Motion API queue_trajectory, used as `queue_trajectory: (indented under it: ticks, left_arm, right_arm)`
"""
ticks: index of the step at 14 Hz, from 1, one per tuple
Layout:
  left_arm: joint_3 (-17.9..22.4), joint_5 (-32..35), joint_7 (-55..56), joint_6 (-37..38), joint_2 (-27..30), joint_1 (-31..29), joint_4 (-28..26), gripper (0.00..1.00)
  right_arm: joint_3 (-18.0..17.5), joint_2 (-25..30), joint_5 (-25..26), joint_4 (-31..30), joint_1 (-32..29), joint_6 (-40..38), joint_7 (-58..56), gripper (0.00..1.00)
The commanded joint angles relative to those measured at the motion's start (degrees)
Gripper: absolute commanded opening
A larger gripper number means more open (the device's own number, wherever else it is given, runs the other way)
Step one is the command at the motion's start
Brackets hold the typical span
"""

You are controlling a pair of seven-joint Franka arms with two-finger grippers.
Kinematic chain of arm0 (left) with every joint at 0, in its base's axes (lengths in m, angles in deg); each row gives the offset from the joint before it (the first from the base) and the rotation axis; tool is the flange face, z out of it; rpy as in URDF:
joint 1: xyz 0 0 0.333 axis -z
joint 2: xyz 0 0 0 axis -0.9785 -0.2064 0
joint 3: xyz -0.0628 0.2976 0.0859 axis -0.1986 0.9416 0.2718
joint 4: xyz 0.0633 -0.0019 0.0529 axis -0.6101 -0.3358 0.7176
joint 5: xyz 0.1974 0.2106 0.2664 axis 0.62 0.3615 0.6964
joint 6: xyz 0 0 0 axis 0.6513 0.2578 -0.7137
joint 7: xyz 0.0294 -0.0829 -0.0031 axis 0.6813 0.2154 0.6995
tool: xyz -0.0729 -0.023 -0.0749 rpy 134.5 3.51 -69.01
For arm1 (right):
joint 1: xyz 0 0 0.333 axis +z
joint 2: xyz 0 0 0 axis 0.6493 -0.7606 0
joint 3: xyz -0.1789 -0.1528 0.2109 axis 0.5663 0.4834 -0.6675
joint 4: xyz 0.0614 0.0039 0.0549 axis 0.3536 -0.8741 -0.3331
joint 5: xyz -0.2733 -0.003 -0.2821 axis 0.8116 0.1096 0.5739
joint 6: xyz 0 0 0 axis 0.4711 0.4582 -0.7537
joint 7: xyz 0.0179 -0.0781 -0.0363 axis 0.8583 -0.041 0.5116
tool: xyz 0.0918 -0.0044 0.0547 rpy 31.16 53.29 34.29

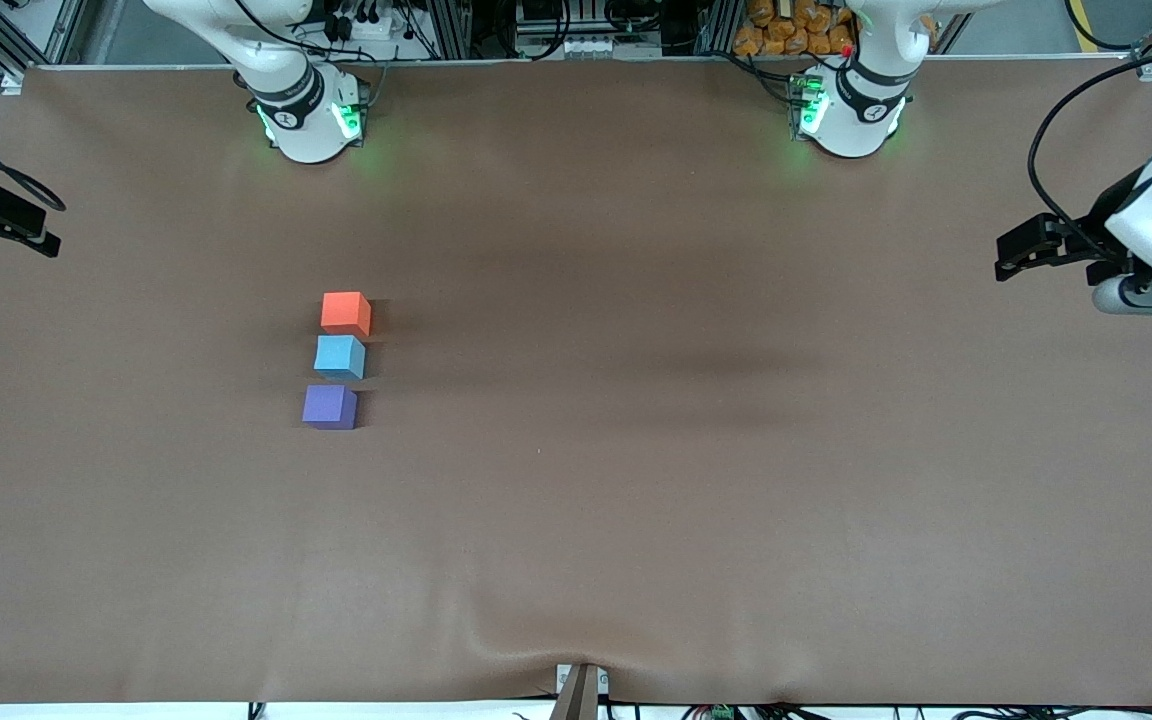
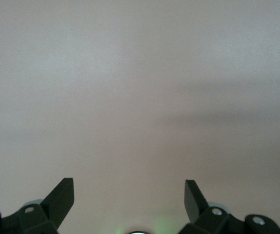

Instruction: Place blue block between orange and purple blocks

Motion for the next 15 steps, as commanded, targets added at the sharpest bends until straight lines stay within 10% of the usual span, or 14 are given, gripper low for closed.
queue_trajectory:
  ticks: [1,15]
  left_arm:
    - [2.43,1.16,0.01,0.55,1.04,1.74,0.16,1.00]
    - [1.38,0.10,0.27,6.18,4.46,1.74,2.63,1.00]
  right_arm:
    - [-0.52,1.10,-0.37,-1.36,-0.76,1.24,-1.02,1.00]
    - [-0.52,1.10,-0.37,-1.45,-0.76,1.07,-1.02,1.00]
